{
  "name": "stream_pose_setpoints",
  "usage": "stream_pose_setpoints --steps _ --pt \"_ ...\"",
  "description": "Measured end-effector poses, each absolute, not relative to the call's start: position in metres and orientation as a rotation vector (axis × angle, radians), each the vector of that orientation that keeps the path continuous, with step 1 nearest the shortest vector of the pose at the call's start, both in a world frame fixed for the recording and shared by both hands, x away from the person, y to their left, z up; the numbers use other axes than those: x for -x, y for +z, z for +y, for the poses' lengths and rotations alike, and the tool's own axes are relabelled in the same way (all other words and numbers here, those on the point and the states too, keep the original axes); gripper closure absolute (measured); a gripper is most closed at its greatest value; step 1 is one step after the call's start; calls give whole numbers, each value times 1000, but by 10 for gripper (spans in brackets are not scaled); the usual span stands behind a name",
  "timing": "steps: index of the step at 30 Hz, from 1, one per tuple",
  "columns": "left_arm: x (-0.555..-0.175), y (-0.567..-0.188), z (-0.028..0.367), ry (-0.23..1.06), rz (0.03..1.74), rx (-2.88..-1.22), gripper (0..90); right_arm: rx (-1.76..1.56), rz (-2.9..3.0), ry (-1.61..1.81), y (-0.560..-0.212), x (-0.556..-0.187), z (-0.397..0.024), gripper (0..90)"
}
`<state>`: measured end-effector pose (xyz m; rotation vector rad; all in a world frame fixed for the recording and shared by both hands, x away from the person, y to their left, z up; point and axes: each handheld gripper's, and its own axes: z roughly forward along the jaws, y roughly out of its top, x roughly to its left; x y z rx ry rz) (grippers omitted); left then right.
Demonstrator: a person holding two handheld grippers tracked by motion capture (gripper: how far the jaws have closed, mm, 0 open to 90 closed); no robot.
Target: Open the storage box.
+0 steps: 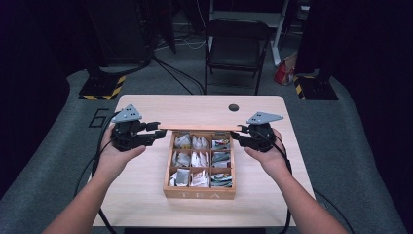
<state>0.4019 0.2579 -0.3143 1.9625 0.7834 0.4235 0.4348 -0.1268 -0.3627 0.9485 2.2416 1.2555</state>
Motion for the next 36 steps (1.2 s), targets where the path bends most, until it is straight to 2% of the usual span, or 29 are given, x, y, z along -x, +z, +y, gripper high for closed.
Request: stream_pose_setpoints --steps 12,36 --pt "-413 -335 263 445 829 -1934 557 -974 2226 1274 -362 -438 -126 603" --pt "-443 -364 253 454 854 -1937 597 -987 2216 1293 -359 -445 -126 604"
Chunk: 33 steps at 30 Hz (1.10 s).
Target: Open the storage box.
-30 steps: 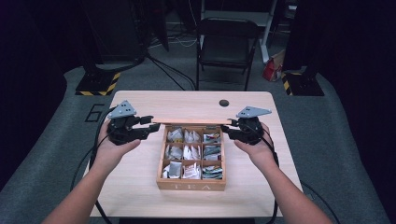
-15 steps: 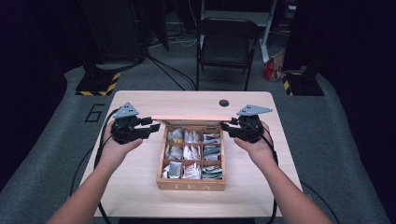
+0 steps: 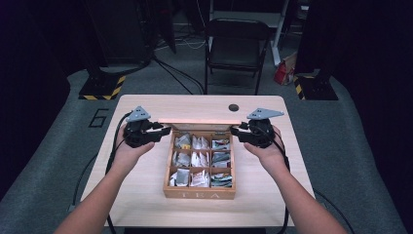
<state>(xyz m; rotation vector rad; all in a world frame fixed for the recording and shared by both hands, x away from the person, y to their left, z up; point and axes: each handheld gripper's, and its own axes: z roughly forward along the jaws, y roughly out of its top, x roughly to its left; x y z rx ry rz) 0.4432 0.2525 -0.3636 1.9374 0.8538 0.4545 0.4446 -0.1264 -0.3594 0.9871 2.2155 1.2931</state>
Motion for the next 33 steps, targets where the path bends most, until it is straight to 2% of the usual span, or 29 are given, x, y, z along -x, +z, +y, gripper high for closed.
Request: stream_pose_setpoints --steps 10,17,33 --pt "-447 -363 250 493 857 -1927 613 -995 2210 1299 -358 -447 -126 607" --pt "-452 -361 250 480 867 -1919 613 -1002 2208 1293 -358 -452 -127 573" --pt "-464 -357 250 482 882 -1892 619 -1021 2203 1268 -366 -470 -126 562"
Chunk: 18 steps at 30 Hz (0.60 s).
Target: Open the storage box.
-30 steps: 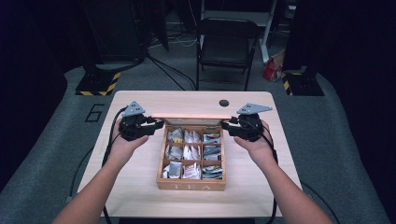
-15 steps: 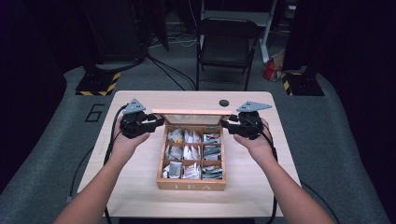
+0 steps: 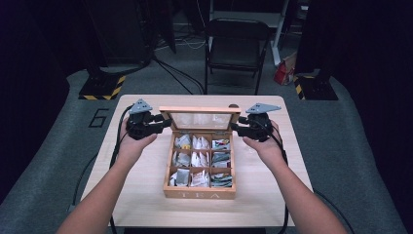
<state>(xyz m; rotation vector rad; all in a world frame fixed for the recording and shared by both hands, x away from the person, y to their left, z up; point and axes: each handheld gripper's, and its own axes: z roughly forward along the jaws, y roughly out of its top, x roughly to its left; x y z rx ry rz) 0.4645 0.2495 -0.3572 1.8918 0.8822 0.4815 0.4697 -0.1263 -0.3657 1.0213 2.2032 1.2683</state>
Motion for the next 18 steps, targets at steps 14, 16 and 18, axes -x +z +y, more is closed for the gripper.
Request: stream_pose_setpoints --steps 14,16,18 --pt "-475 -354 249 474 891 -1888 624 -1044 2211 1252 -377 -487 -121 586" --pt "-477 -354 248 475 895 -1890 626 -1038 2214 1244 -379 -489 -120 587" --pt "-478 -353 248 472 897 -1891 627 -1037 2214 1240 -380 -490 -119 588"
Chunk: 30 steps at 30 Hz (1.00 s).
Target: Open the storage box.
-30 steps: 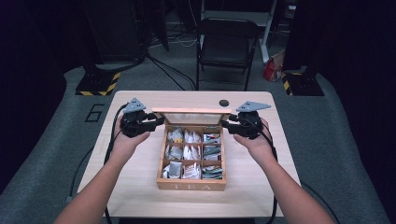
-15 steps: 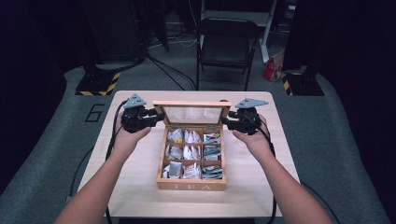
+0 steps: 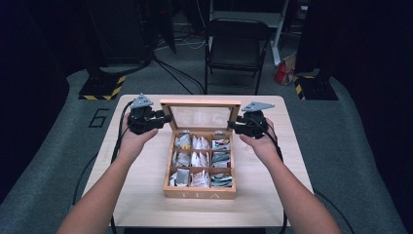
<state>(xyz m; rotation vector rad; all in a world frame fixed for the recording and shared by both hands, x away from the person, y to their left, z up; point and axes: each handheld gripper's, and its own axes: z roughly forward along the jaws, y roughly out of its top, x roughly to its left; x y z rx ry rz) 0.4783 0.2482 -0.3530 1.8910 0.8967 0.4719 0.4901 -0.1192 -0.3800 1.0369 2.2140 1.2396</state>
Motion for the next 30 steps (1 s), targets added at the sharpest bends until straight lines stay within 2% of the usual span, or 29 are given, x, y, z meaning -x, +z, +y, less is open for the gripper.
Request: stream_pose_setpoints --steps 19,30 --pt "-487 -356 250 459 899 -1855 619 -1072 2215 1247 -389 -503 -119 620" --pt "-498 -377 249 443 915 -1878 586 -1100 2207 1257 -389 -505 -120 620"
